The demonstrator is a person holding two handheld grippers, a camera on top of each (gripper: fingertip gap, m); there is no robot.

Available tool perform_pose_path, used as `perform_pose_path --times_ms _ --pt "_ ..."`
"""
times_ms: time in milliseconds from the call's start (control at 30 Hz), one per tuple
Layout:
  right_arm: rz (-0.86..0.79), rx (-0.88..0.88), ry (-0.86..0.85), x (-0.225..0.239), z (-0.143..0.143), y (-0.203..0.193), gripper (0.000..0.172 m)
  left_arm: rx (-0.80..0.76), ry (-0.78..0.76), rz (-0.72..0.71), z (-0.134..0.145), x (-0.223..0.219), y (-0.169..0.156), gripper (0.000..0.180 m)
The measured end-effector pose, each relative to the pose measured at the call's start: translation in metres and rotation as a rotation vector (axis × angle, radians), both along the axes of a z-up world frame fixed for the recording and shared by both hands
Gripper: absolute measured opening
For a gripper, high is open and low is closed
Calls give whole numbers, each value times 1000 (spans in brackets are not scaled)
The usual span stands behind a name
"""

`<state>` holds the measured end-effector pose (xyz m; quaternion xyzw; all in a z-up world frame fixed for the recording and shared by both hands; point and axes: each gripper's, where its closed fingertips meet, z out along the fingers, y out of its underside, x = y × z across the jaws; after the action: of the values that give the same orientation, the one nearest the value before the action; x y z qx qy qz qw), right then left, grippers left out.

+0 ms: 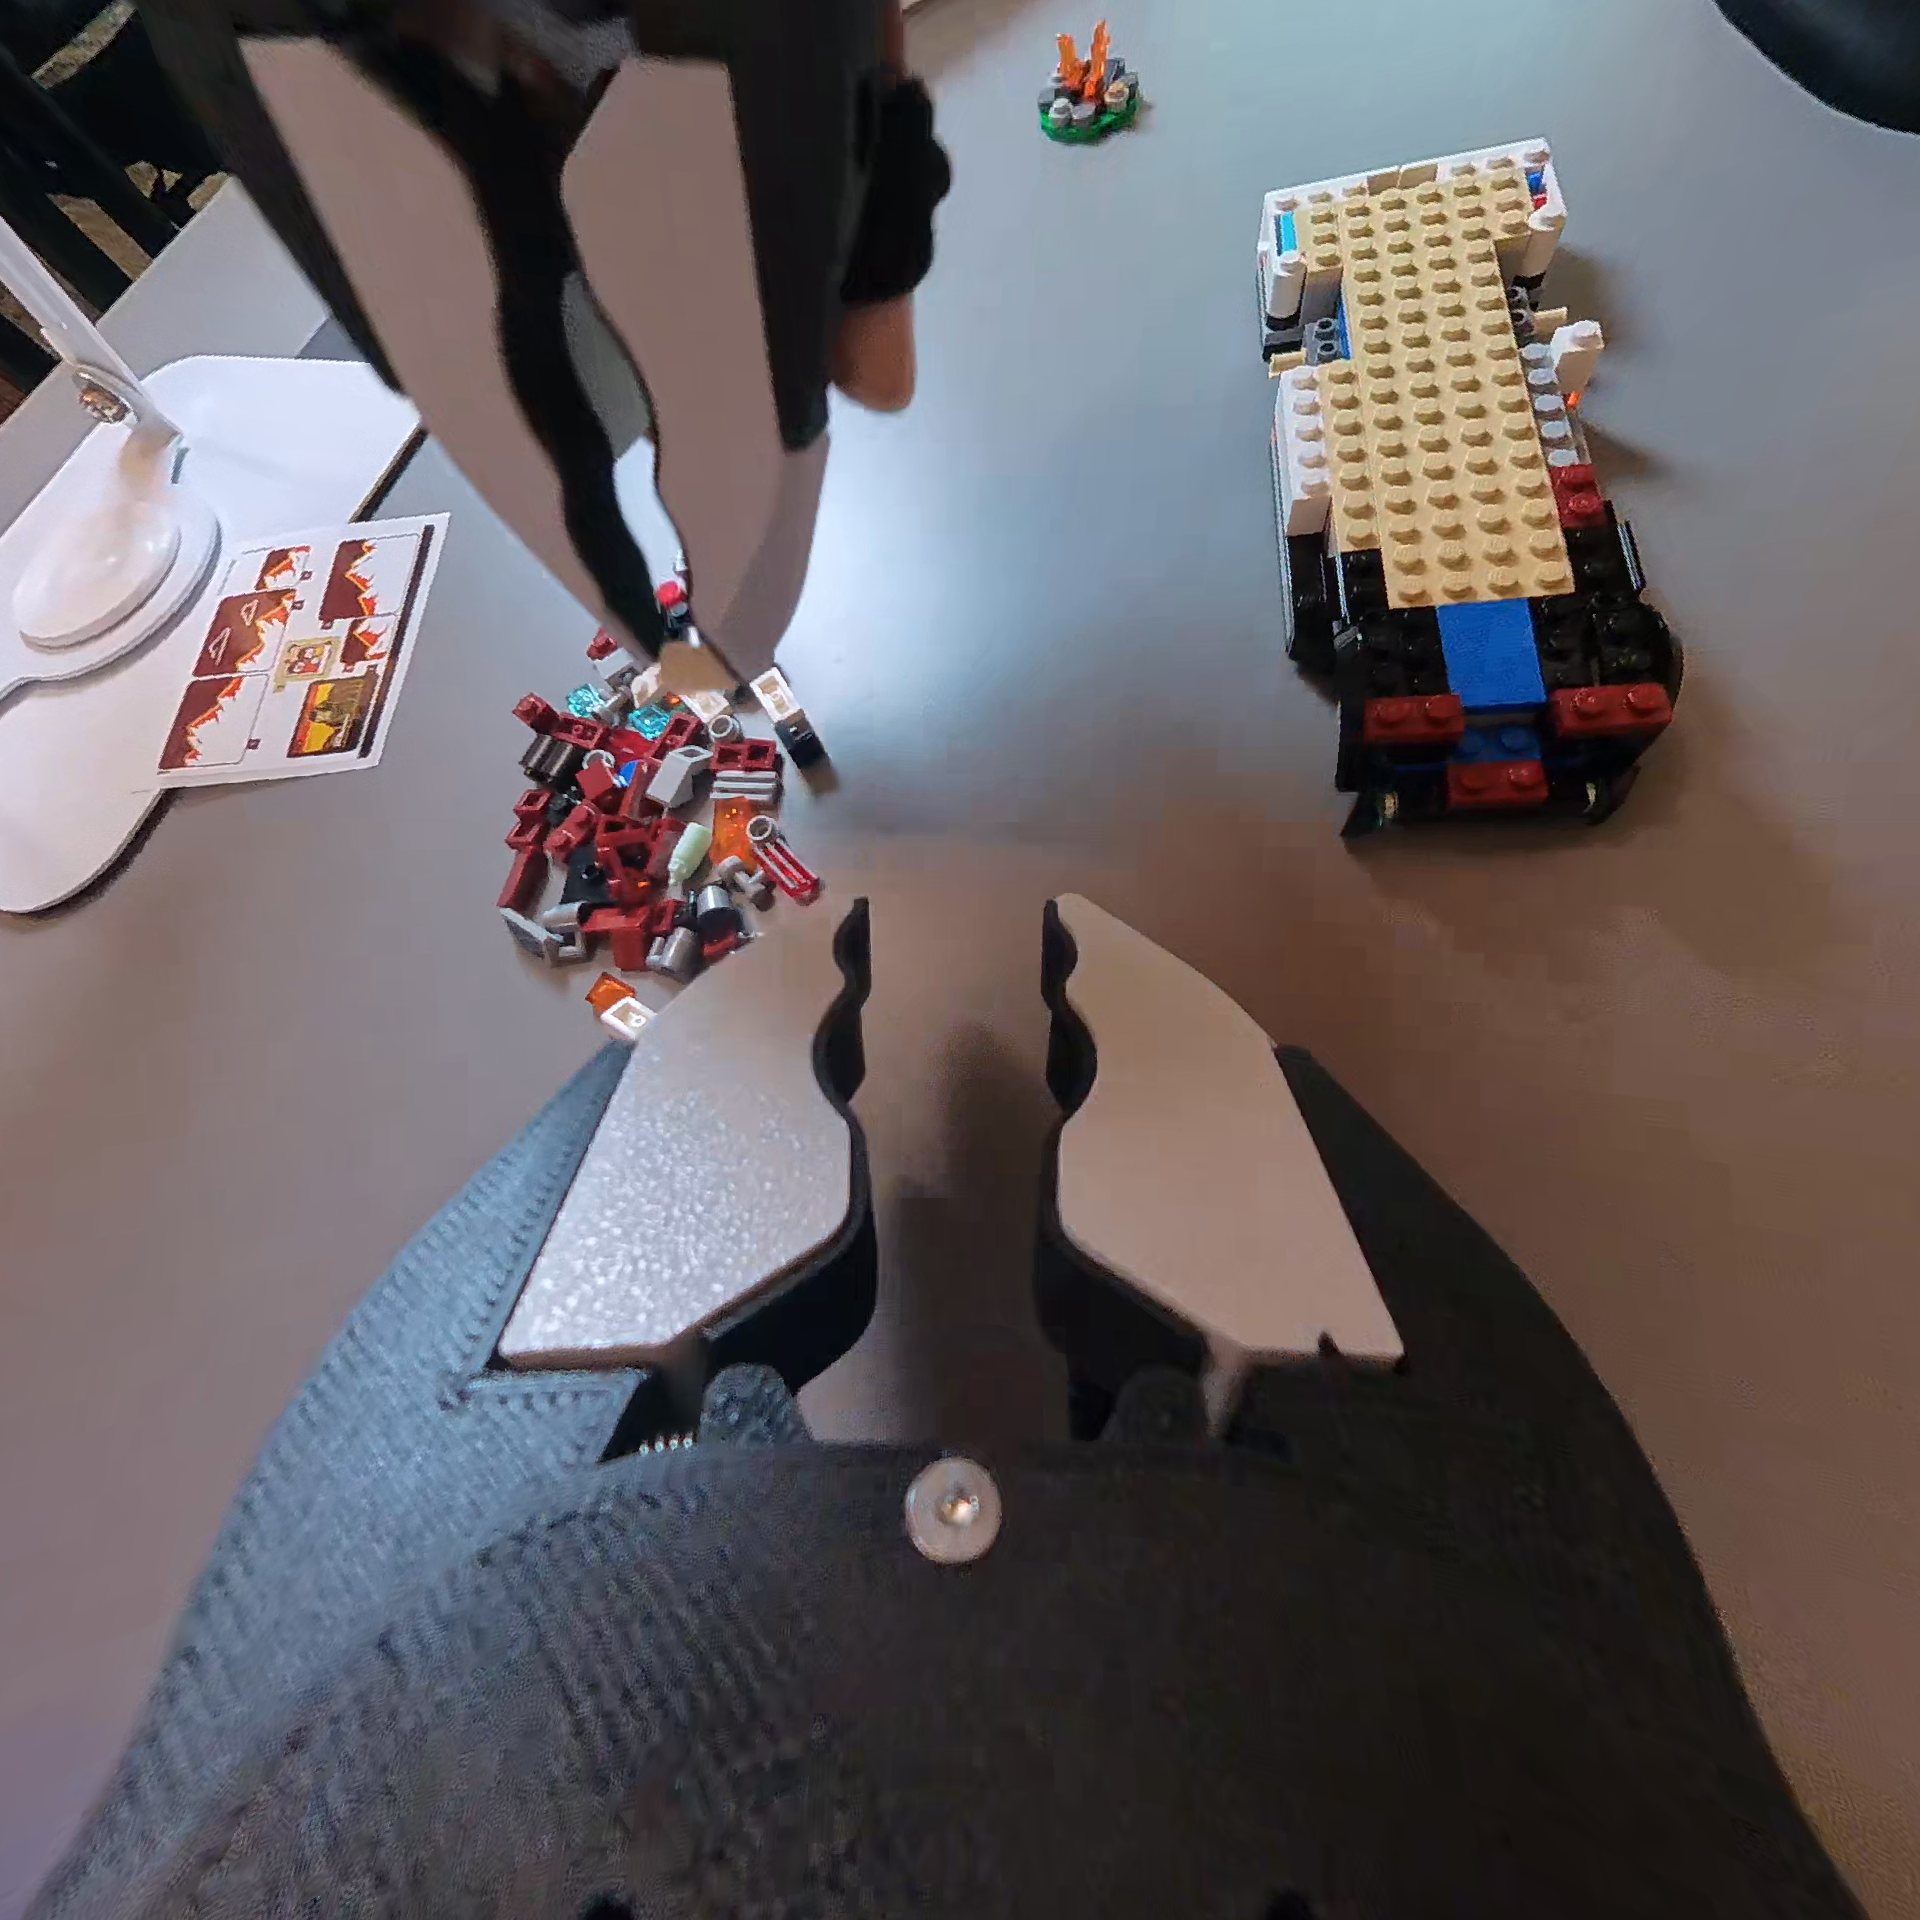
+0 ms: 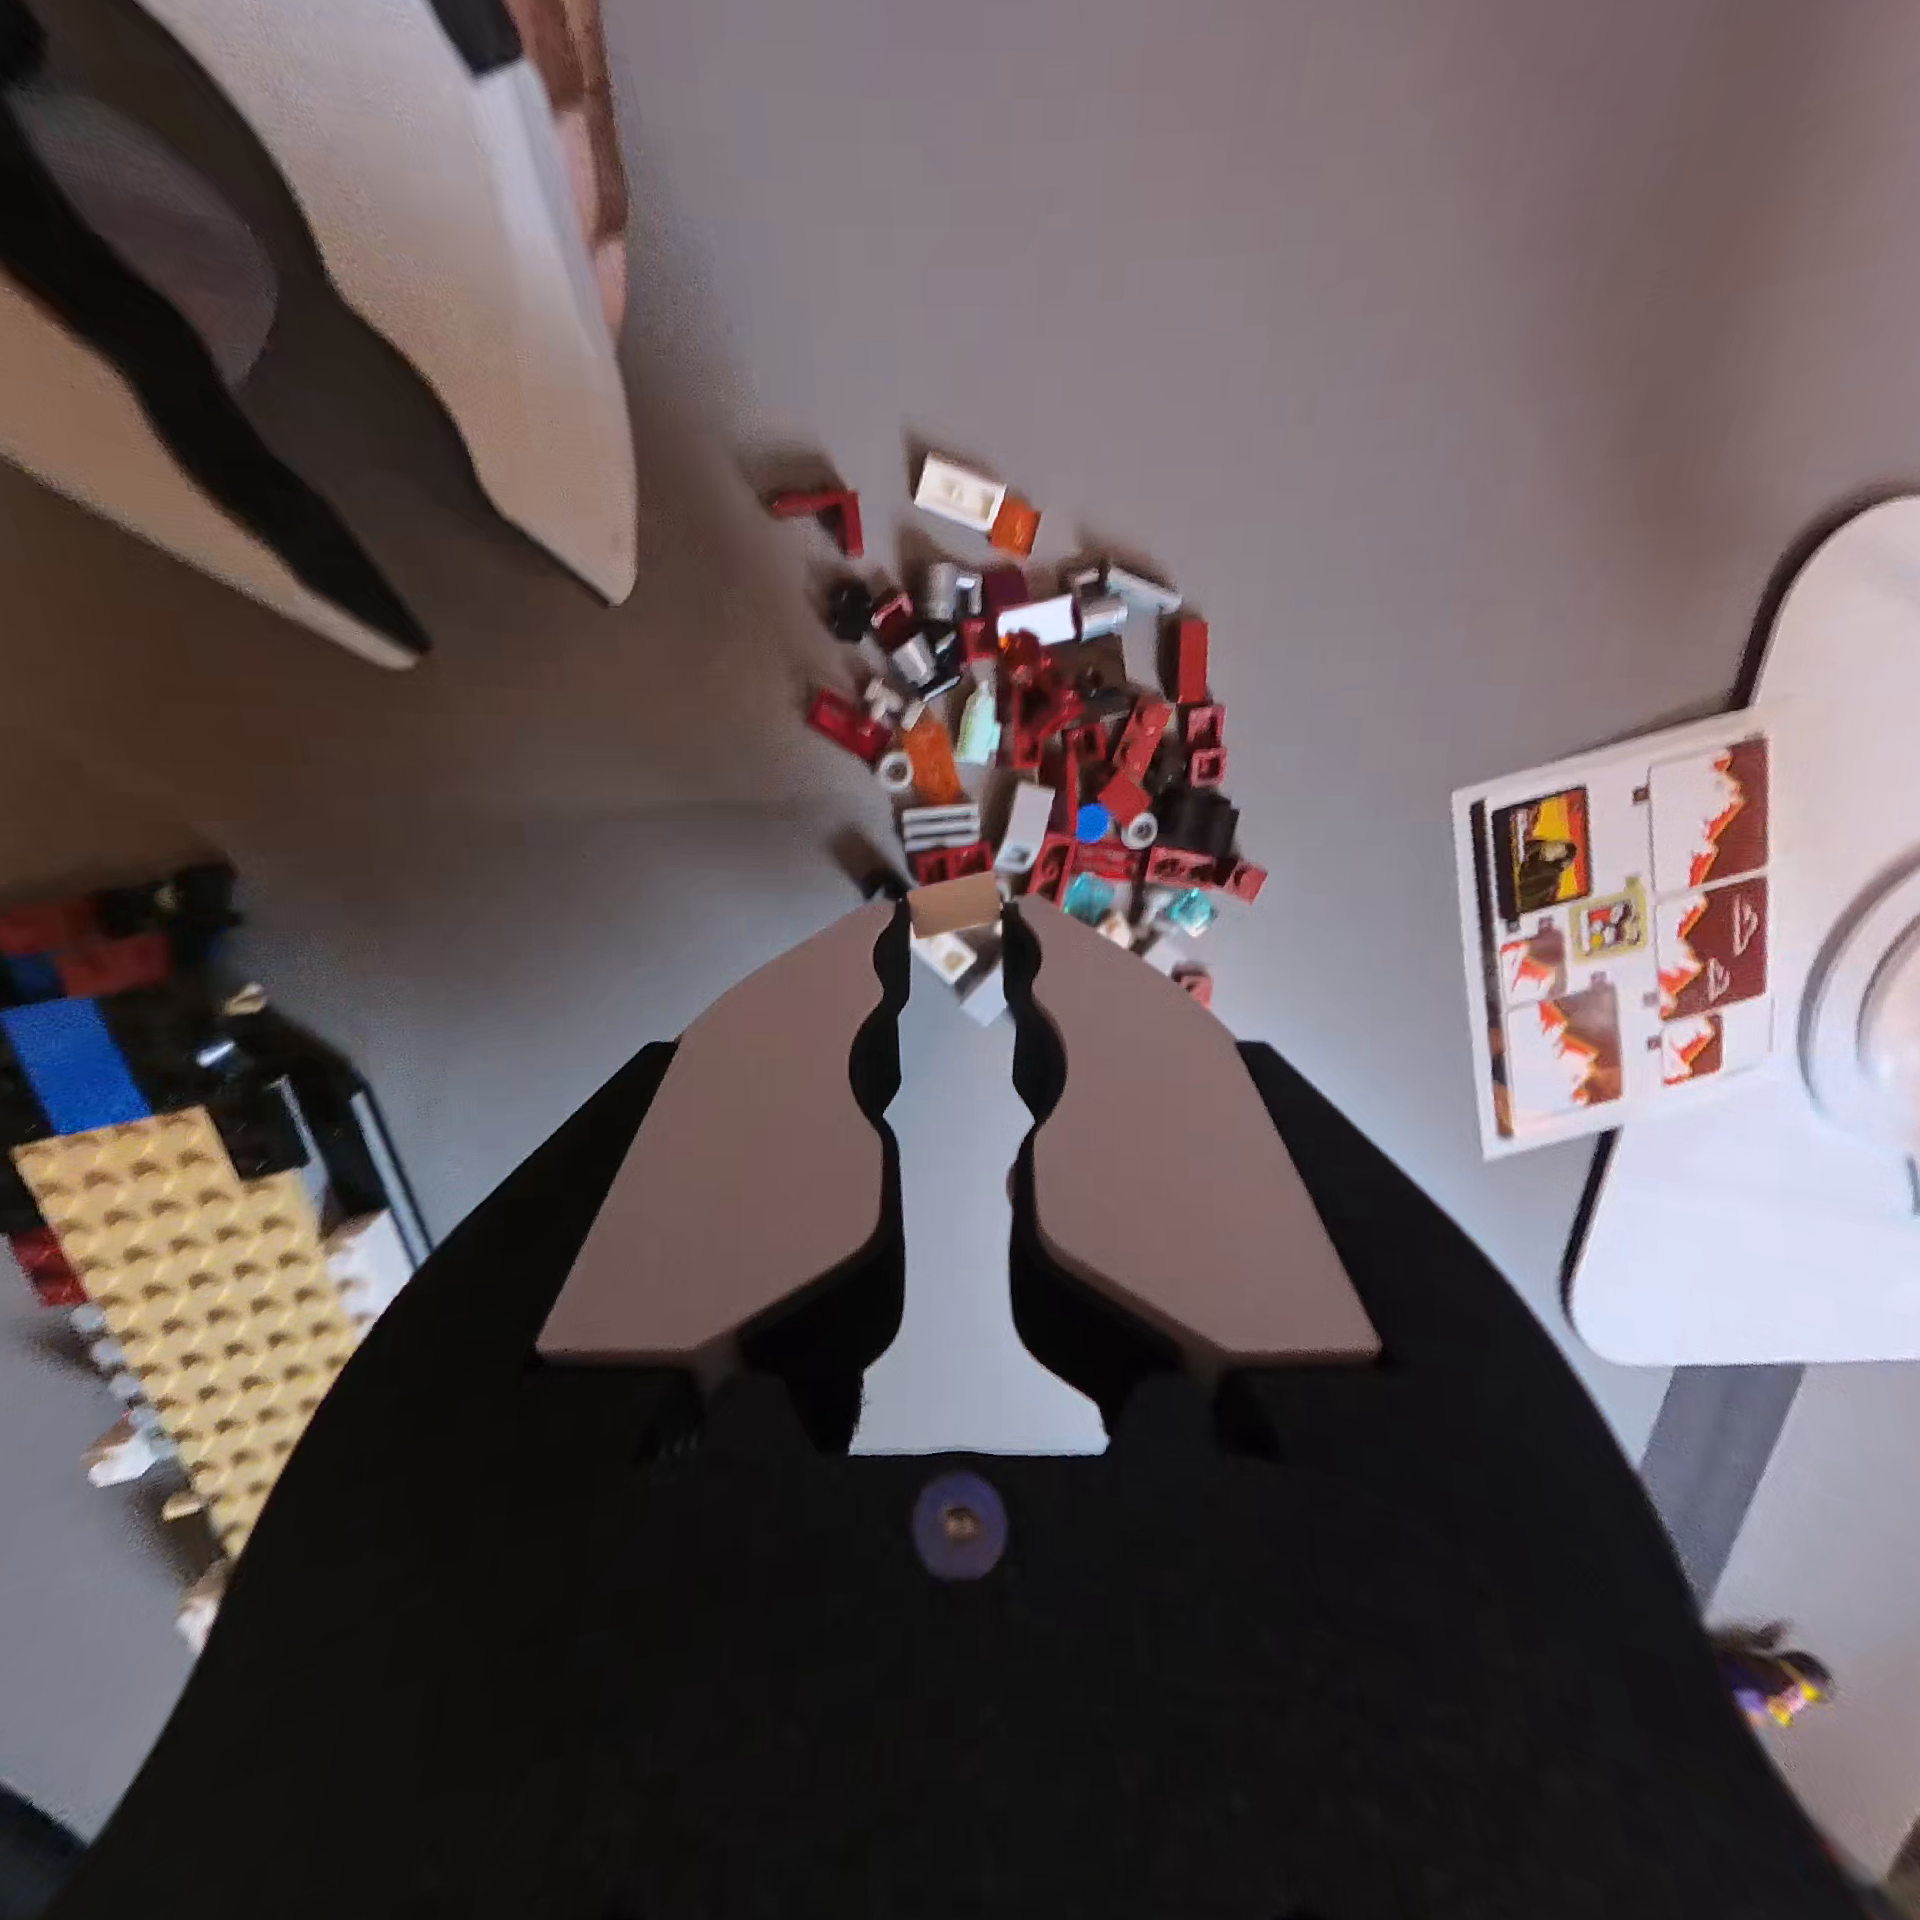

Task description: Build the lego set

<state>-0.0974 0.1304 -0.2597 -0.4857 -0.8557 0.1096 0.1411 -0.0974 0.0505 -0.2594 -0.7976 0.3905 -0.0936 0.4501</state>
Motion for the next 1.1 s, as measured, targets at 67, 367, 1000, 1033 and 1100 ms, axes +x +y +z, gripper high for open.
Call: perform_pose_path --times_ms 67,367,1000,1033,1100 --pt "16 23 3 -12 -7 2 17 2 0 4 0 -1 1 32" --pt "-113 -112 326 -10 64 11 40 16 -37 26 2 -4 6 31" --pt "-665 -61 1314 116 155 53 20 523 -349 404 108 -77 27 0" --pt "-681 -64 1316 119 152 57 16 525 -344 412 108 -79 27 0" --pt "-707 -81 1337 123 149 62 3 526 -337 429 106 -84 29 0"
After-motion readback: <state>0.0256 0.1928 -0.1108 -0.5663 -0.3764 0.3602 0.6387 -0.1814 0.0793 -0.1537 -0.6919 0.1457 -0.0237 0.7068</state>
